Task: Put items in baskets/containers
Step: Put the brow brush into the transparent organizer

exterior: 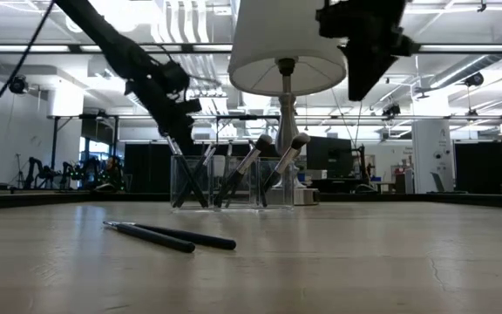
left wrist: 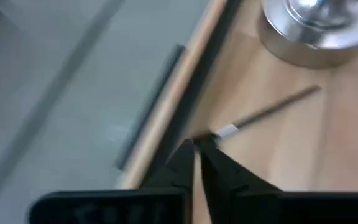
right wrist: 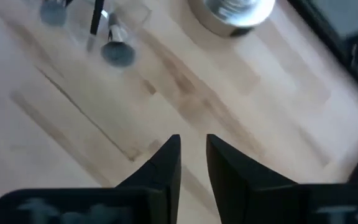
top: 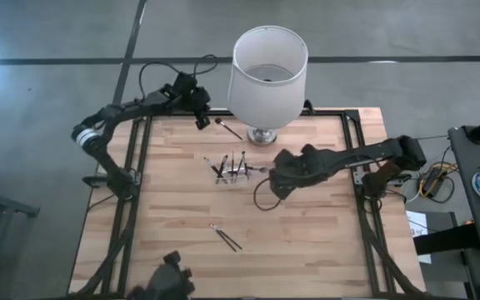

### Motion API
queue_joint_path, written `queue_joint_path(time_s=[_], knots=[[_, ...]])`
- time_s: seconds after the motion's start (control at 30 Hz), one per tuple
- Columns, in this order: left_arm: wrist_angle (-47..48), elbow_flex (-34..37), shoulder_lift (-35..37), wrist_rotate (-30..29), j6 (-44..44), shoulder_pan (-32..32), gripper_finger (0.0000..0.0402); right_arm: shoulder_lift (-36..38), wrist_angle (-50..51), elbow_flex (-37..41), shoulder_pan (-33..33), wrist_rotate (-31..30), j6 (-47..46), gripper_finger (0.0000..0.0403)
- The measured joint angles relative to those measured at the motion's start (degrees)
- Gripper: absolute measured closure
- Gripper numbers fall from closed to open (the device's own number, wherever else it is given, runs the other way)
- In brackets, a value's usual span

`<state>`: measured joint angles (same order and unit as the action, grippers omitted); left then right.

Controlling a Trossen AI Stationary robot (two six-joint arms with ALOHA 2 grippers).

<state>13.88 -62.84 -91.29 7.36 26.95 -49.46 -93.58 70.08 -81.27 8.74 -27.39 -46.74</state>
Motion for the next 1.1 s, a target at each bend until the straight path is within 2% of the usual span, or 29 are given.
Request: queue_joint_path(time_s=[0.07, 0.13, 0.23, 0.33, 0.53, 0.67, 0.93, 1.1], knots=[[3.38, -1.93, -2.68, 3.93, -2.42, -1.25, 0.0392, 2.23, -0.63, 1.83, 0.04, 0.00, -6.12, 0.0338], [3.20, -3.01, -5.00, 8.06, -5.85, -2.37, 0.0397, 4.03, -1.45, 3.26, 0.17, -0.16, -10.40, 0.0343], [0.97, -4.61, -8.32, 13.75, -9.82, -3.67, 0.0400, 5.46, -2.06, 4.49, 0.07, -1.30, -13.78, 0.0348], [-1.13, -5.84, -12.42, 16.36, -14.16, -4.52, 0.0401, 5.79, -2.76, 5.07, -0.05, -1.49, -14.65, 0.0351], [-0.69, -9.62, -20.14, 17.13, -17.55, -3.74, 0.0401, 5.35, -3.60, 5.84, -0.22, -1.83, -16.47, 0.0351], [0.03, -12.86, -23.09, 15.63, -18.69, -2.99, 0.0401, 5.29, -3.45, 6.40, -0.13, -1.84, -18.01, 0.0351], [8.54, -18.29, -27.83, 10.51, -18.08, -2.67, 0.0401, 5.27, -3.45, 6.44, -1.52, -1.86, -17.77, 0.0351], [14.03, -19.10, -28.17, 10.20, -18.68, -1.82, 0.0401, 5.22, -3.42, 6.44, -2.26, -2.37, -17.41, 0.0351]])
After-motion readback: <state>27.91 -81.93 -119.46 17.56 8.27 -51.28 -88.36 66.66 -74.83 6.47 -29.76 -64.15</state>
